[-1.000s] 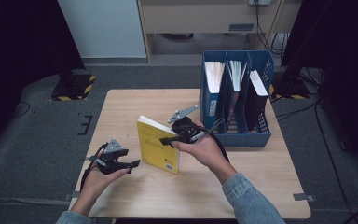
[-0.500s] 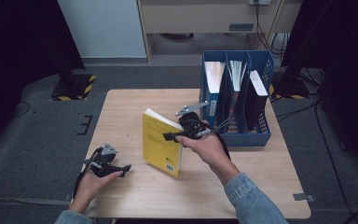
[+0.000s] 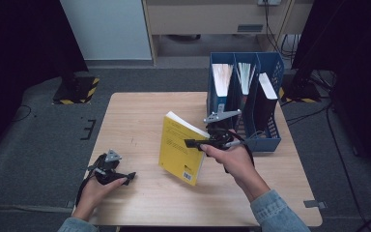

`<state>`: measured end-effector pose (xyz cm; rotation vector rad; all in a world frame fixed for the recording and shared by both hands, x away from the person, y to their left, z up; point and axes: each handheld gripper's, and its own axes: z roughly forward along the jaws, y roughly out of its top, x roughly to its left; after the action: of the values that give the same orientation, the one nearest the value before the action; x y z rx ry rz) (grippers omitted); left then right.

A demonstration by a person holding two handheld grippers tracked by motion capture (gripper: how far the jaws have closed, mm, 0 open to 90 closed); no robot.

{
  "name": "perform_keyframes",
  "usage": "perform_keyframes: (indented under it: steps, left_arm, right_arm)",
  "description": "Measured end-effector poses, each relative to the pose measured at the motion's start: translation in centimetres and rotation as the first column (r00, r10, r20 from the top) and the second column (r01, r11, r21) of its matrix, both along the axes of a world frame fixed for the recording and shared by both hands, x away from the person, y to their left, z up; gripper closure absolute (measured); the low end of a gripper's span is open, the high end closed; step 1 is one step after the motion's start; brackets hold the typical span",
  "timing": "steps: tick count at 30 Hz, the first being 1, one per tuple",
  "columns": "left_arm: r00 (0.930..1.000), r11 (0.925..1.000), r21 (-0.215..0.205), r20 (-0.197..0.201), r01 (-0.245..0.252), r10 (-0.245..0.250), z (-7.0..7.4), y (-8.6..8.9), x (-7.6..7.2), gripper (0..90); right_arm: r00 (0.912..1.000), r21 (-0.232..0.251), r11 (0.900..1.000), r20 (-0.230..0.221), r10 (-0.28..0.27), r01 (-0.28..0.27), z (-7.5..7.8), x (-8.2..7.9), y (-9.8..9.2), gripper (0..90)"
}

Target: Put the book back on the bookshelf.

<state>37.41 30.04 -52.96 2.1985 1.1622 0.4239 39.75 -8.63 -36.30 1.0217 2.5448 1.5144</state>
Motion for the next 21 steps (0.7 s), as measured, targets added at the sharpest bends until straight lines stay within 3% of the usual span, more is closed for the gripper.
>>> perform_keyframes:
  steps: [6,21]
  left_arm:
    - [0.9997,0.9998,-0.014,0.019,-0.015,0.015,-0.2,0.0,-0.2,3.0]
    - [0.999,0.9994,-0.026,0.039,-0.023,0.024,-0.4,0.0,-0.4,2.2]
  right_arm:
    - [0.9994,0.03,0.999,0.006,-0.035,0.035,0.0,-1.2,-2.4,75.0]
    - [0.9918,0.055,0.99,0.008,-0.128,0.127,-0.4,-2.8,-7.4,74.9]
